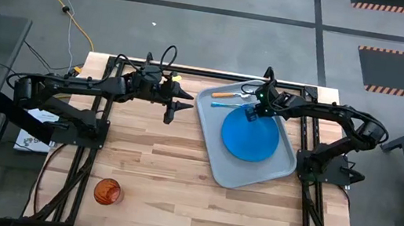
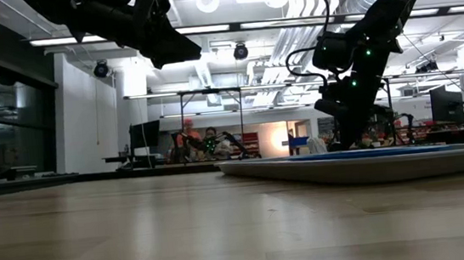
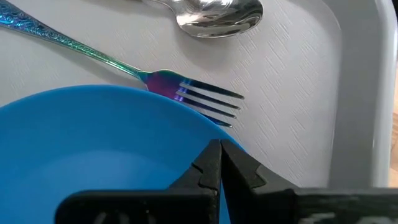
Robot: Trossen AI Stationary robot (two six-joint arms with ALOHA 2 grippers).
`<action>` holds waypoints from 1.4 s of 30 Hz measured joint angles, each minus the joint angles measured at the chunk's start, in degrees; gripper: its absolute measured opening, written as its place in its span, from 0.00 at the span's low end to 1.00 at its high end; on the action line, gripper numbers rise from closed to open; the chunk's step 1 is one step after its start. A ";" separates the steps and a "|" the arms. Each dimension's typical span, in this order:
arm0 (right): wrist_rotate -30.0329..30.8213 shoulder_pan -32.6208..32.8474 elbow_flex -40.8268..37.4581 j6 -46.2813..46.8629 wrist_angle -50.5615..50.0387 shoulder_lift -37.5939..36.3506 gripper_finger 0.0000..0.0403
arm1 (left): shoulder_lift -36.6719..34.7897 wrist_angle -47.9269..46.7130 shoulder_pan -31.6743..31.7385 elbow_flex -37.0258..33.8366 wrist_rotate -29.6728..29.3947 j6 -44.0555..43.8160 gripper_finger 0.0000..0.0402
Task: Pick and place plate/cup/fork/spoon on tray
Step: Put the blue fork on the gray serving tray to the right of the yellow spoon
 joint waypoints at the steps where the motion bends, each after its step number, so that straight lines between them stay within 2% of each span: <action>1: 0.00 0.00 0.00 -0.09 0.00 0.00 0.00 | 0.00 0.00 0.00 0.00 0.00 0.00 0.33; 42: 5.58 -0.15 0.04 -0.09 3.15 1.36 0.00 | 0.00 -0.11 -0.02 0.00 0.00 -0.02 0.33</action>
